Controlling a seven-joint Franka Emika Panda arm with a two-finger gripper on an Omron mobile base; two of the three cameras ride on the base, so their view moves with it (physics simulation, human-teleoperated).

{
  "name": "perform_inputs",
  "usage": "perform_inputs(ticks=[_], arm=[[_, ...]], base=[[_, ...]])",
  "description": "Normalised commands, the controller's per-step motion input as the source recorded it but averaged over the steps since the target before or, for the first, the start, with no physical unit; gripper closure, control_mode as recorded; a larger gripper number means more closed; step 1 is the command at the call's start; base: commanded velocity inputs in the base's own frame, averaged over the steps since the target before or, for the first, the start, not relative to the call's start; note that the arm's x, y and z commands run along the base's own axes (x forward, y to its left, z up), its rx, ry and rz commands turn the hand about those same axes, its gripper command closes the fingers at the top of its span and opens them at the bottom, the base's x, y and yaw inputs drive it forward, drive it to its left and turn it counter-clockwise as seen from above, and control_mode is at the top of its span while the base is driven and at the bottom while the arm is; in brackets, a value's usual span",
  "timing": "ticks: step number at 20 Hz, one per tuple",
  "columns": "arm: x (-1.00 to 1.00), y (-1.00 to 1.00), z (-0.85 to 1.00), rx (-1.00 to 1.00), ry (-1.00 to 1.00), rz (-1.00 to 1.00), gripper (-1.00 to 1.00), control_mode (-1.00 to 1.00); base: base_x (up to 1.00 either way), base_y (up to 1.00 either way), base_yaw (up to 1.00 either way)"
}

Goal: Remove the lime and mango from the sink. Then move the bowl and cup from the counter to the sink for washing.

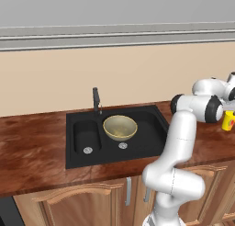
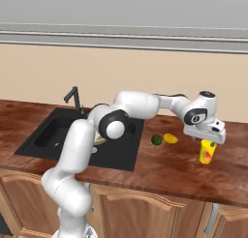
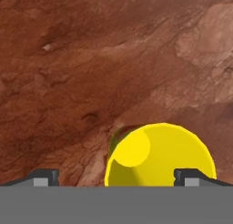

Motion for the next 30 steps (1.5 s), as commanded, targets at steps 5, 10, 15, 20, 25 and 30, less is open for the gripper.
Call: perform_inputs(ticks=[5, 10, 15, 20, 25, 30], arm=[[0.03, 0.00, -0.11, 0.00, 0.03, 0.00, -1.00, -1.00], [0.03, 0.00, -0.10, 0.00, 0.02, 0.00, -1.00, -1.00], [0.04, 0.00, -0.09, 0.00, 0.01, 0.00, -1.00, -1.00], [0.01, 0.00, -0.08, 0.00, 0.01, 0.00, 1.00, -1.00], [0.00, 0.00, -0.04, 0.00, 0.00, 0.00, 1.00, -1.00], [0.00, 0.00, -0.01, 0.00, 0.02, 0.00, 1.00, -1.00]], base=[[0.00, 0.00, 0.00], [0.00, 0.00, 0.00], [0.00, 0.00, 0.00], [0.00, 0.00, 0.00], [0.00, 0.00, 0.00], [0.00, 0.00, 0.00]])
